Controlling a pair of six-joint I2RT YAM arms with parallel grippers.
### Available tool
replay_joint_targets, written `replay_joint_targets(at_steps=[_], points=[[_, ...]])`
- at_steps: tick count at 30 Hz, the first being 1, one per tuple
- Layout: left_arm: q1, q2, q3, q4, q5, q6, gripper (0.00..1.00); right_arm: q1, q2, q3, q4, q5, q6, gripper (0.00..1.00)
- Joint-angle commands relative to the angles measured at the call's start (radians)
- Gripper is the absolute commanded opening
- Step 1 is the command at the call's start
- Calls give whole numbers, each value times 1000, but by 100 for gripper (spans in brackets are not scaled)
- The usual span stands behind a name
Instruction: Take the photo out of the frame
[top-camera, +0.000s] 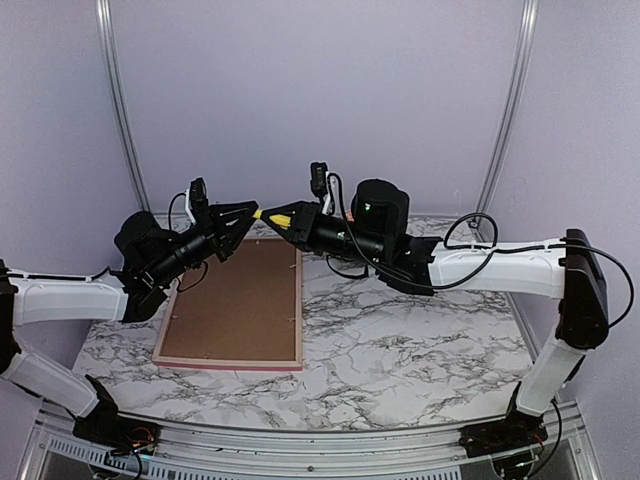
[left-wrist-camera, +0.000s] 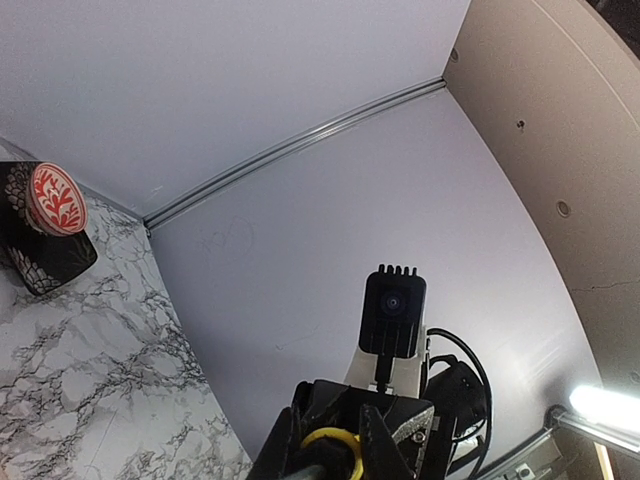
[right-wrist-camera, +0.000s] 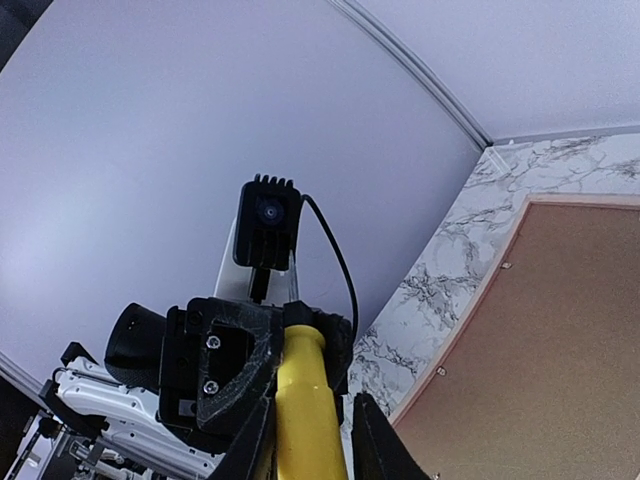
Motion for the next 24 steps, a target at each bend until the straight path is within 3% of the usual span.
replay_joint_targets(at_steps=[1, 6, 8, 11, 15, 19, 24], points=[[3, -12, 35, 6, 13, 20, 0, 9, -9, 54, -15, 0, -3, 23], [3, -12, 27, 6, 14, 19, 0, 11, -15, 64, -39, 24, -24, 12], [3, -9, 25, 6, 17, 17, 3, 12, -17, 69, -51, 32, -37, 4], [6, -15, 15, 0, 15, 20, 39, 12, -20, 84, -97, 62, -66, 0], [34, -61, -24, -85, 4, 57, 97, 13, -39, 121, -257, 175, -135, 0], [100, -151, -70, -285, 1, 136, 99, 10, -17, 235, -517, 340, -218, 0], [220, -248, -57, -693, -56, 289, 99, 8, 38, 341, -758, 465, -289, 0]])
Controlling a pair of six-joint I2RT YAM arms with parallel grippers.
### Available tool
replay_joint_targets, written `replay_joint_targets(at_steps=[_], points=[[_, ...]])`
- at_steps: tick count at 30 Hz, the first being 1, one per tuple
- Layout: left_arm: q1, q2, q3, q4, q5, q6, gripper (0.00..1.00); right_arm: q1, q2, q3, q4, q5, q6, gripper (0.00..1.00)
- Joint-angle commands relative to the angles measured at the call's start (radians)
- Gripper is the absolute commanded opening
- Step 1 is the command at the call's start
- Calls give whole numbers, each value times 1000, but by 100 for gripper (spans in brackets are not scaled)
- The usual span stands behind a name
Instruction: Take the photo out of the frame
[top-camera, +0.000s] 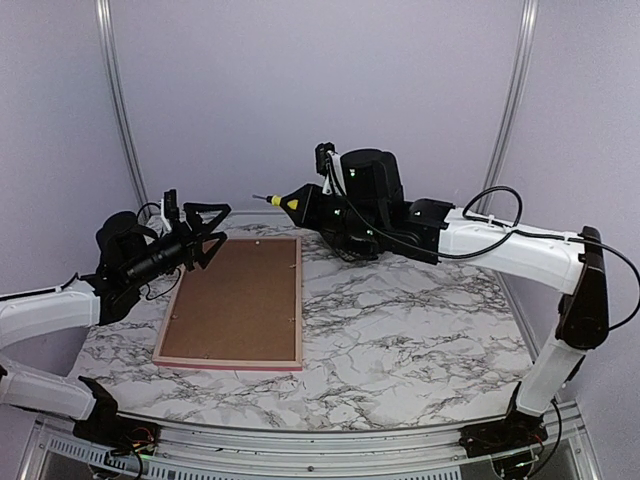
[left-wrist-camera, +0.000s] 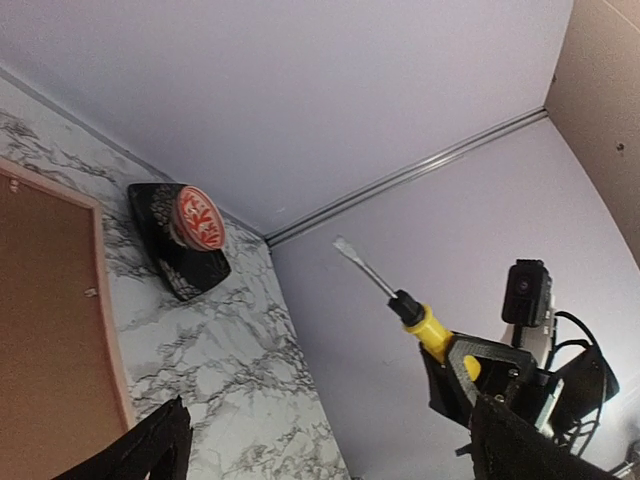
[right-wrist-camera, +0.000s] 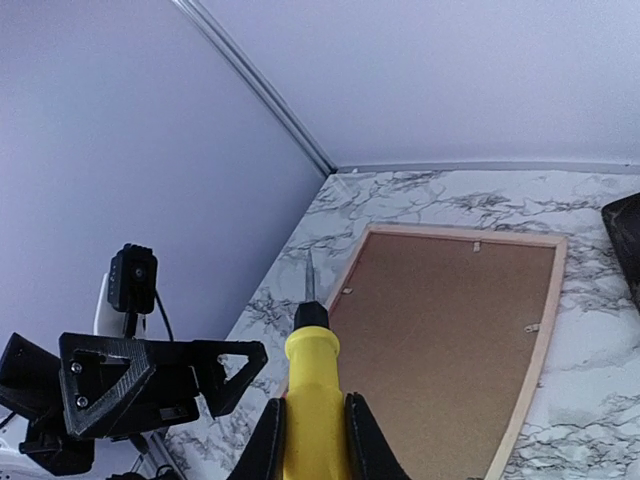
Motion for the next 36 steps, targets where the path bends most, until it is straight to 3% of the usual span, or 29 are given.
replay_joint_targets(at_steps=[1, 4, 10, 17, 29, 32, 36], points=[[98, -81, 31, -482, -111, 212, 99, 1, 51, 108, -297, 158, -99, 0], [162, -82, 83, -784, -279, 319, 99, -8, 77, 129, -367, 155, -114, 0], [299, -46, 31, -930, -438, 357, 99, -38, 81, 97, -408, 128, -162, 0], [369, 1, -70, -894, -437, 341, 99, -60, 66, 48, -408, 102, -218, 0], [361, 23, -274, -663, -289, 236, 99, -64, 24, -20, -390, 116, -290, 0], [302, -23, -321, -647, -284, 176, 99, -67, 20, -31, -397, 122, -302, 0], [137, -80, -367, -643, -322, 28, 99, -72, 18, -40, -412, 121, -315, 0]])
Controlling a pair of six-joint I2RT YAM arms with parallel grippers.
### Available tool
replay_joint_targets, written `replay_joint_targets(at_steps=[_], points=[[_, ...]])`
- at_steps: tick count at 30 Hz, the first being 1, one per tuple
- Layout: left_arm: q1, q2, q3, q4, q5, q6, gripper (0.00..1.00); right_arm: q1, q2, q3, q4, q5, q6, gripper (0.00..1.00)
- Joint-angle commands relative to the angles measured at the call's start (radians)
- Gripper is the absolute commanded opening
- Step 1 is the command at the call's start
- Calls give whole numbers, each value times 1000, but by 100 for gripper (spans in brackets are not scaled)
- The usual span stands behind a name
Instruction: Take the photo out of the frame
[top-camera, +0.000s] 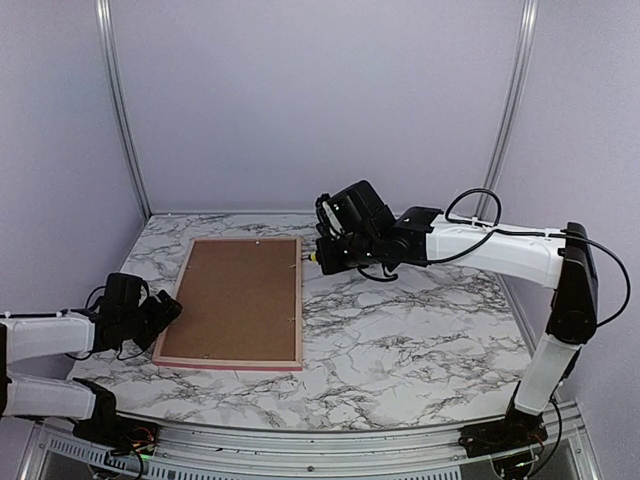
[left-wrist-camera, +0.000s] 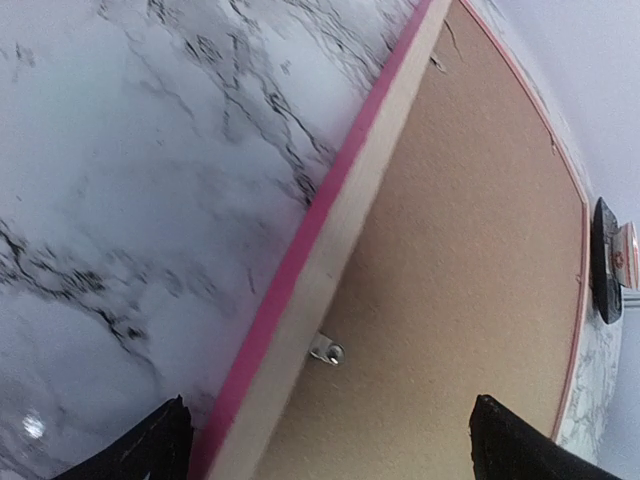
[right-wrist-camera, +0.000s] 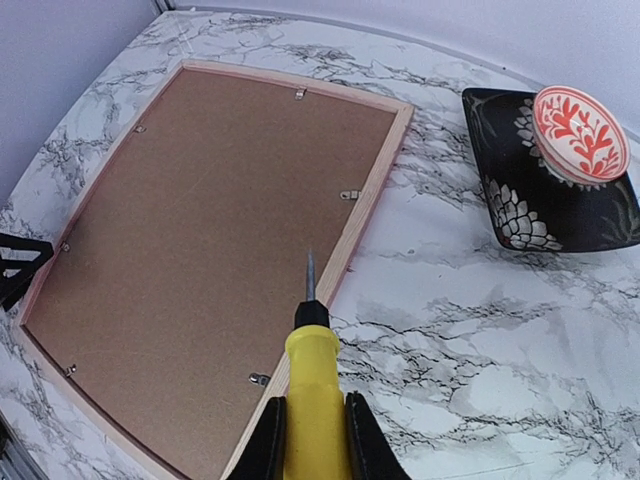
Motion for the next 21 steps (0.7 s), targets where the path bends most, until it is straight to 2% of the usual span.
replay_joint_targets(at_steps=[1, 6, 10, 12, 16, 21], points=[[-163, -39, -71, -47, -10, -208, 99, -10, -38, -11, -15, 13, -32, 0], [-340, -60, -47, -19, -72, -329, 99, -10, -35, -21, -59, 3, -42, 0], [-434, 9, 43, -10, -82, -307, 99, -10, -29, -28, -110, 4, -43, 0], [-436, 6, 77, -55, -103, -279, 99, -10, -28, -32, -147, 16, -38, 0], [-399, -54, 169, -306, -231, -177, 99, -5, -36, -51, -205, -5, -27, 0], [-242, -72, 183, -247, -112, -35, 99, 29, -21, -65, -267, 7, 8, 0]])
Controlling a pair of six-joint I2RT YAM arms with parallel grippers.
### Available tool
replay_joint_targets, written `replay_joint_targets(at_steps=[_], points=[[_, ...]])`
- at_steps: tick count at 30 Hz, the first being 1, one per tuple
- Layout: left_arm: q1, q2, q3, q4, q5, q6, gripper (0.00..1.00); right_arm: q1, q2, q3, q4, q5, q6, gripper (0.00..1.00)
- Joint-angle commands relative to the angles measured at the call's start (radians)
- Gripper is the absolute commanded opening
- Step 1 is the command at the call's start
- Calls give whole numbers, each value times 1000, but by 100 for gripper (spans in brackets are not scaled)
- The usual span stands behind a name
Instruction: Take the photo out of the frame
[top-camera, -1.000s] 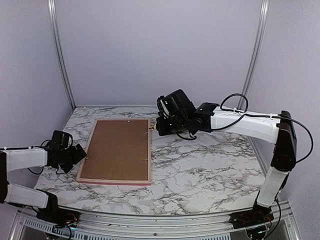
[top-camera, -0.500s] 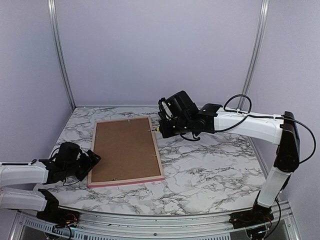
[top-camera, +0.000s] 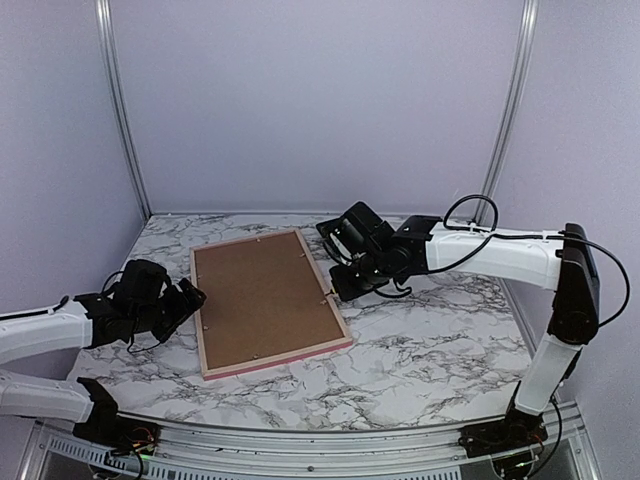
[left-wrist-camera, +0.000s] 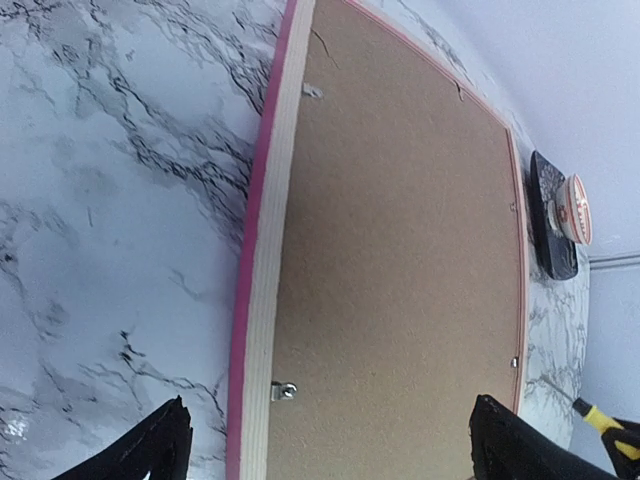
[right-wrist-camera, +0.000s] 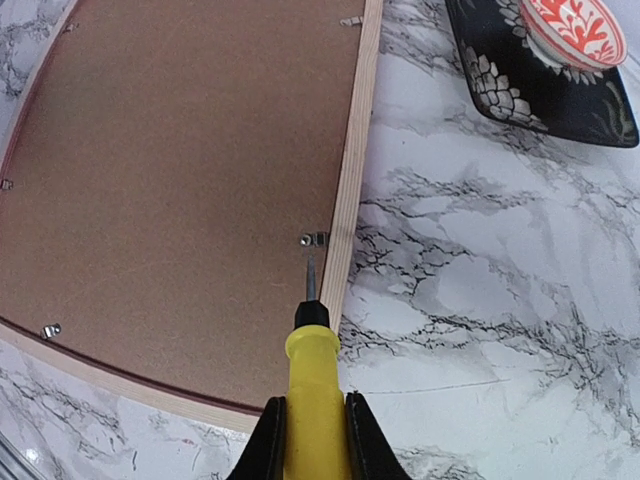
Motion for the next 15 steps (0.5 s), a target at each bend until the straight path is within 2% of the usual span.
replay_joint_targets(at_steps=[1, 5, 9, 15], points=[[108, -4, 23, -30, 77, 158, 99, 31, -7, -1, -90, 24, 42, 0], [151, 41, 35, 66, 201, 206, 99, 52, 10, -4, -108, 76, 81, 0], [165, 79, 0, 205, 315, 175, 99, 68, 28, -3, -84, 57, 101, 0], [166, 110, -37, 323, 401, 138, 99, 78, 62, 5, -85, 69, 124, 0]])
